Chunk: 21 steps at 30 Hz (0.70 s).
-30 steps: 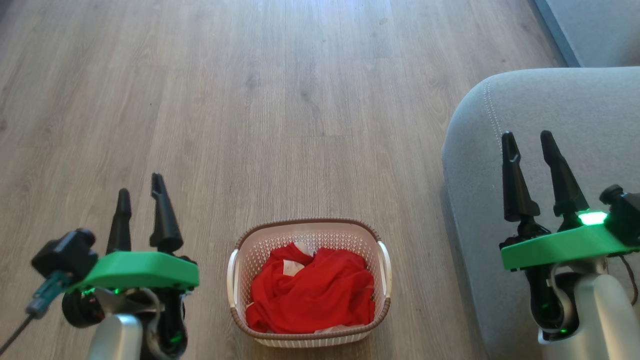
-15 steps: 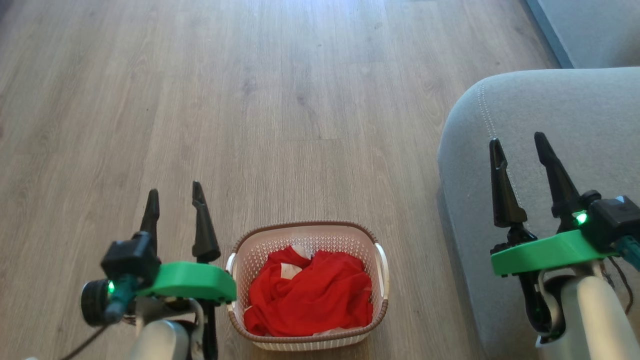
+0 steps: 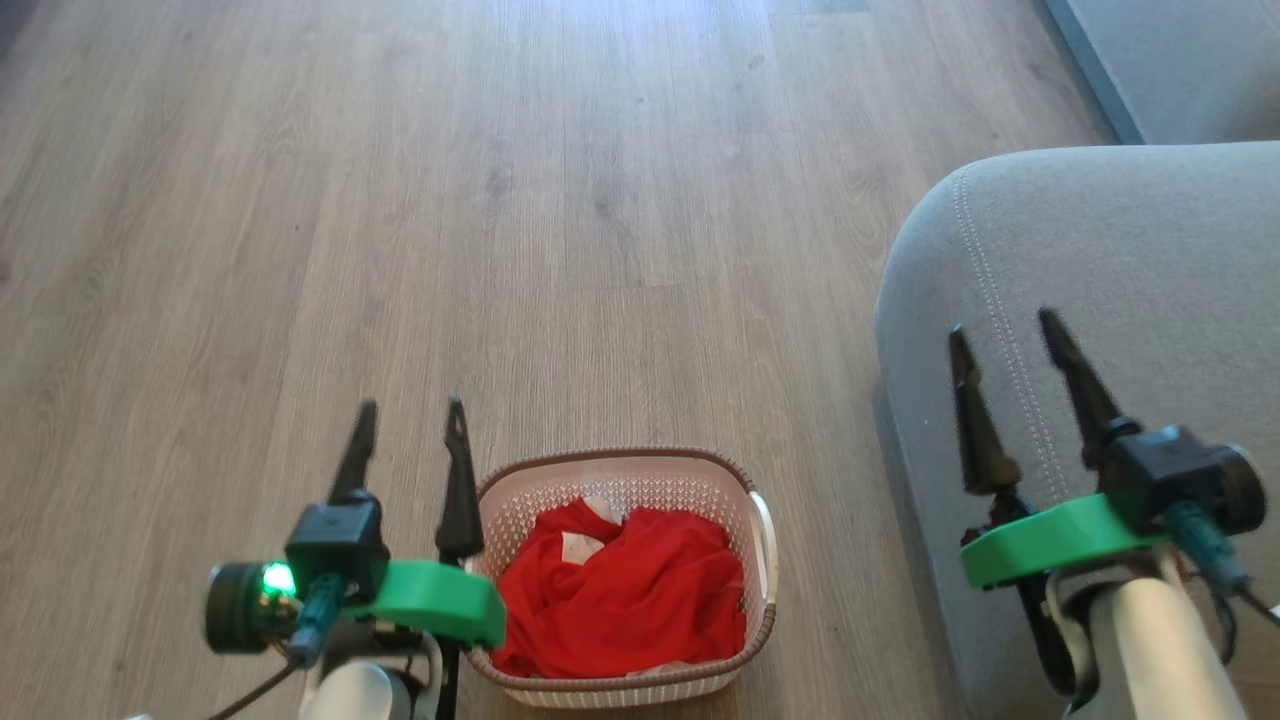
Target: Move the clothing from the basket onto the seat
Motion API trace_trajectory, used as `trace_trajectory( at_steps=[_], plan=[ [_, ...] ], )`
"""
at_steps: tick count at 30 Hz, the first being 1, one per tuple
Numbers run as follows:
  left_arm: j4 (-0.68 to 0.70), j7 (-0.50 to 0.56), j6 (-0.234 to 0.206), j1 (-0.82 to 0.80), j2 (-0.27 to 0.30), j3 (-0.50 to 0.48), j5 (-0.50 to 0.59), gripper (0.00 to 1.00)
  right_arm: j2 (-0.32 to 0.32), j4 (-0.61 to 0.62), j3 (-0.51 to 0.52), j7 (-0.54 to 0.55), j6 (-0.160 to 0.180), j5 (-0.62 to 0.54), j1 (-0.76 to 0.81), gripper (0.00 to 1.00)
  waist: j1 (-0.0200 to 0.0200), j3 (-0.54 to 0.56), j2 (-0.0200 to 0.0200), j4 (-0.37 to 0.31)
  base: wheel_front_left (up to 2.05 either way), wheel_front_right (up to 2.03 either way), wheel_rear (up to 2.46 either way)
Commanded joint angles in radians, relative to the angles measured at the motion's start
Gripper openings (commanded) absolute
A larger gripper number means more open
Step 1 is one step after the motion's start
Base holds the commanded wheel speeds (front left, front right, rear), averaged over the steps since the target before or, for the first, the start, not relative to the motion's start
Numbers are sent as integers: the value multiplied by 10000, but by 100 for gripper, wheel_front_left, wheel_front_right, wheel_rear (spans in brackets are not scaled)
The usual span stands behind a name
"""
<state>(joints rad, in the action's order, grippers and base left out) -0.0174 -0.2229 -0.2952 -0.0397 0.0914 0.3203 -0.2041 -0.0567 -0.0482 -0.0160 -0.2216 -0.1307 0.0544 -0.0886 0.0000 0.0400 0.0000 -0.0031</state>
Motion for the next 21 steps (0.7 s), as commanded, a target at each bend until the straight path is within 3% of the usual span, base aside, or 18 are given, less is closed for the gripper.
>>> trace_trajectory(
  at_steps=[1,4,10,14,21],
  plan=[
    [134,-122,111,-276,-36,-333,110,100,51,281,-272,-137,0,-295,-274,100,0,15,0,-10,0,0,0],
    [-257,-211,514,-269,-159,-509,380,100,56,58,-309,-226,0,-551,-264,100,0,46,0,-40,0,0,0],
    [-525,-389,799,-268,-298,-653,1356,100,60,-402,-269,-402,0,-831,-278,100,0,87,0,-89,0,0,0],
    [-711,-389,1005,-239,-361,-791,1315,100,62,-730,-311,-402,0,-443,-286,100,0,90,0,-79,0,0,0],
    [-1545,-389,1633,-142,-406,-1261,-253,100,63,-1169,-392,-402,0,-167,-290,100,0,101,0,-40,0,0,0]
  ],
)
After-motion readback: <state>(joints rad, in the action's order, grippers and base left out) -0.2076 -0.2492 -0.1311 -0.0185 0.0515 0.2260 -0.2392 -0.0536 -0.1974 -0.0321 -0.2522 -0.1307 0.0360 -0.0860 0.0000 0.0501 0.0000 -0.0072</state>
